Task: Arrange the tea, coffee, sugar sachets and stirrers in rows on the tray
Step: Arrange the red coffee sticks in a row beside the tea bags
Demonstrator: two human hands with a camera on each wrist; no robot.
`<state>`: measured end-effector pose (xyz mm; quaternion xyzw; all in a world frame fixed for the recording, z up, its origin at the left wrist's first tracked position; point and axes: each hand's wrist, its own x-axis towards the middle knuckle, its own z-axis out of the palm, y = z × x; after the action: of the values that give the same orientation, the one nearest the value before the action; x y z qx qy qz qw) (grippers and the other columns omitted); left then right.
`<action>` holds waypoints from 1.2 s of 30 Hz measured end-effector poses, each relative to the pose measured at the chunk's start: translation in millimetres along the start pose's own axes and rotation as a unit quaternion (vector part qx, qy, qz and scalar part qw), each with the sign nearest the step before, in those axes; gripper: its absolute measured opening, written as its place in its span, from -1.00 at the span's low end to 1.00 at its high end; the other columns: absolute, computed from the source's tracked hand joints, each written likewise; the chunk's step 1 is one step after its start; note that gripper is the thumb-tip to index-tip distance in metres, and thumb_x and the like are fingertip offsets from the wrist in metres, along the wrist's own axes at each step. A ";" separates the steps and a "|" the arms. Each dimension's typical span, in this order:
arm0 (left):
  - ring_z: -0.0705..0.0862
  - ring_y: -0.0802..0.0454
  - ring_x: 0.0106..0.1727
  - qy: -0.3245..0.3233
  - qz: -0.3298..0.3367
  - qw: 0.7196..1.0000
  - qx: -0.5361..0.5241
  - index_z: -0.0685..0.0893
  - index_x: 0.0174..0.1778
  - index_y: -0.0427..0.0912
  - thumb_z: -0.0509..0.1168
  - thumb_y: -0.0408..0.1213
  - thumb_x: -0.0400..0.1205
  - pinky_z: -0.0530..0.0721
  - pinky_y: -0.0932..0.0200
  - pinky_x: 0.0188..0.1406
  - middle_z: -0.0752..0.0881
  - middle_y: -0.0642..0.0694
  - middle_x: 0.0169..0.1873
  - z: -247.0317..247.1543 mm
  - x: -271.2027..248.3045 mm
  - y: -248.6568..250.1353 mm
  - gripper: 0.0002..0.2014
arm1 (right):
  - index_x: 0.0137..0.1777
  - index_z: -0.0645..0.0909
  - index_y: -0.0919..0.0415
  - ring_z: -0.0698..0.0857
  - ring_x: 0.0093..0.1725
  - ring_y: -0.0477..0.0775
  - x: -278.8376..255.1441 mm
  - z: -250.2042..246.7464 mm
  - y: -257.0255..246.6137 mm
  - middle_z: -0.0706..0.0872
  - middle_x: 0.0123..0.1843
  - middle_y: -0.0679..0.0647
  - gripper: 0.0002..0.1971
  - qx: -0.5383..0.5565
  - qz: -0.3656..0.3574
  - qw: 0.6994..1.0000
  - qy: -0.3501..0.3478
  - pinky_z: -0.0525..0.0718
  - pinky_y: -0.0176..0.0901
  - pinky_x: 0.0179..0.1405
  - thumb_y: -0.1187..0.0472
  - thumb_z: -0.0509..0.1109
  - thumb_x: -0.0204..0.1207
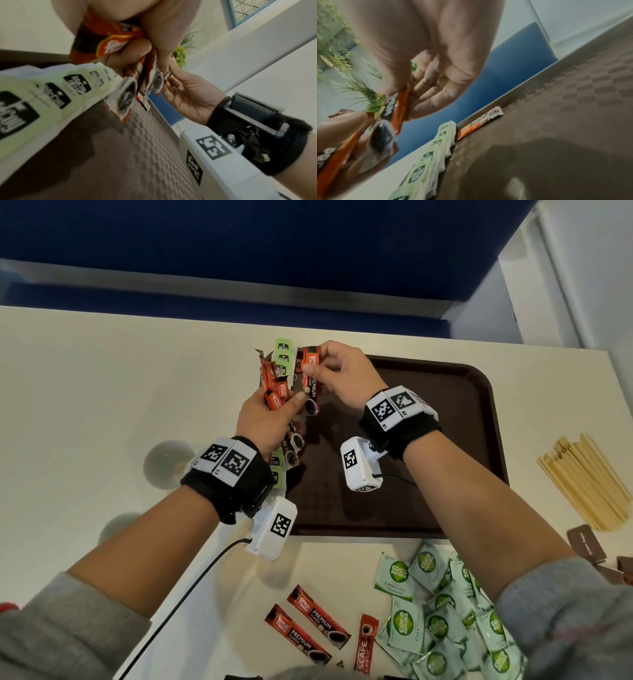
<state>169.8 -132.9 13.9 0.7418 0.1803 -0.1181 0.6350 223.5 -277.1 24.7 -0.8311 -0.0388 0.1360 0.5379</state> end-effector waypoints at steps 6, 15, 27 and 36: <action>0.75 0.02 0.02 0.036 0.007 0.999 -0.020 0.71 0.15 -0.09 0.42 -0.04 0.55 0.68 -0.07 0.21 0.79 -0.02 -0.04 -3.6 2.9 4.5 -0.69 | 0.16 0.71 0.14 0.61 -0.27 -0.27 -2.4 -4.6 1.5 0.67 -0.30 -0.16 -0.69 -0.070 -0.020 0.996 -0.046 0.57 -0.40 -0.09 0.18 0.54 0.41; 0.78 -0.04 -0.02 0.026 -0.005 0.998 -0.055 0.69 0.09 -0.08 0.48 -0.26 0.50 0.70 -0.13 0.18 0.80 -0.06 -0.06 -5.8 9.7 3.2 -0.74 | 0.51 0.43 0.08 0.74 -0.12 -0.11 -7.3 -5.2 -0.3 0.76 -0.26 -0.07 -0.29 -0.083 0.004 0.989 -0.123 0.47 -0.59 -0.07 0.18 0.59 0.34; 0.77 0.07 -0.33 0.043 -0.040 0.996 -0.066 0.66 0.05 -0.10 0.43 -0.25 0.55 0.58 0.32 -0.53 0.79 -0.08 -0.14 -6.8 14.3 -6.2 -0.82 | 0.22 0.71 0.07 0.62 0.28 0.00 -0.8 -18.9 31.1 0.73 0.22 0.04 -0.71 -0.129 0.040 0.991 0.006 0.47 -0.20 0.38 0.25 0.46 0.49; 0.79 -0.09 -0.02 0.038 -0.035 0.998 -0.035 0.70 0.08 -0.02 0.47 -0.12 0.50 0.71 -0.16 0.13 0.81 -0.07 -0.03 -3.7 15.8 -4.4 -0.75 | 0.32 0.64 0.08 0.55 0.37 0.08 13.2 -13.7 39.4 0.63 0.37 0.09 -0.70 -0.262 0.091 0.961 0.001 0.39 -0.25 0.32 0.19 0.34 0.60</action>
<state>182.0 -126.8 4.2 0.7163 0.2342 -0.1050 0.6489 236.6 -302.9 -8.1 -0.9429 0.0031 0.1688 0.2871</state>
